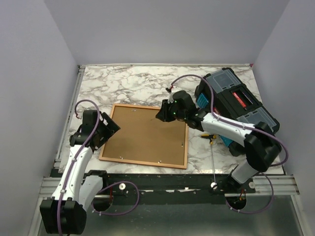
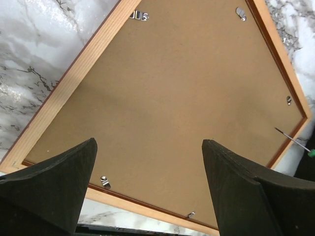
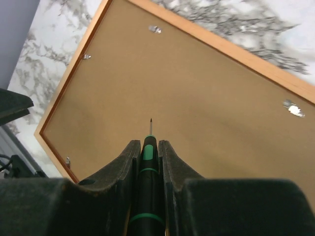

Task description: Take the photo out of the frame

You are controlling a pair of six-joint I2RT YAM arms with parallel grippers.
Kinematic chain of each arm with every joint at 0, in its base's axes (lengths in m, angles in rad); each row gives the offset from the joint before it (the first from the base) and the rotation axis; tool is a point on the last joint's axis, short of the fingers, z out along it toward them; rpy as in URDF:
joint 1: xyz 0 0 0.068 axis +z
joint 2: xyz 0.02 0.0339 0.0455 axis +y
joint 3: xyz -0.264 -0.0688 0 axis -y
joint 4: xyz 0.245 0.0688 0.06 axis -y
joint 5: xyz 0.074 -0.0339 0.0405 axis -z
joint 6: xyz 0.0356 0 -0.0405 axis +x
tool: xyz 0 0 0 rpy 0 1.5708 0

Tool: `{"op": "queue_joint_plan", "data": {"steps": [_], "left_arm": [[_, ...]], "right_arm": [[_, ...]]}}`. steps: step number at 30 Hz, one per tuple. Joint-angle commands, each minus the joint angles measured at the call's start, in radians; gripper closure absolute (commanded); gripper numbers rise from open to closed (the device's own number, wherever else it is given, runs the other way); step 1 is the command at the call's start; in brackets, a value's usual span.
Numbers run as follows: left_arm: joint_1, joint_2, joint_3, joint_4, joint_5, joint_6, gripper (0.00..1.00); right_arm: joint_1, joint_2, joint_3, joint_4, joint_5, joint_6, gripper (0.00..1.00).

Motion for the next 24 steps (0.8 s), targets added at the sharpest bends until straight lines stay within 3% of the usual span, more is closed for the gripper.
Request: {"op": "queue_joint_plan", "data": {"steps": [1, 7, 12, 15, 24], "left_arm": [[0.033, 0.034, 0.034, -0.035, 0.011, 0.100, 0.08], [0.279, 0.098, 0.016, 0.071, 0.215, 0.130, 0.08], [0.383, 0.285, 0.083, 0.126, 0.313, 0.103, 0.08], [0.424, 0.375, 0.082, 0.187, 0.391, 0.066, 0.11], [0.434, 0.478, 0.086, 0.229, 0.355, 0.115, 0.12]], "right_arm": [[0.015, 0.138, 0.025, 0.202, -0.196, 0.086, 0.99], [0.083, 0.362, 0.216, 0.298, -0.160, 0.175, 0.99], [0.146, 0.530, 0.418, 0.234, -0.021, 0.211, 0.99], [0.182, 0.627, 0.566, 0.139, 0.046, 0.204, 0.99], [0.235, 0.762, 0.761, 0.041, 0.136, 0.141, 0.99]]}}
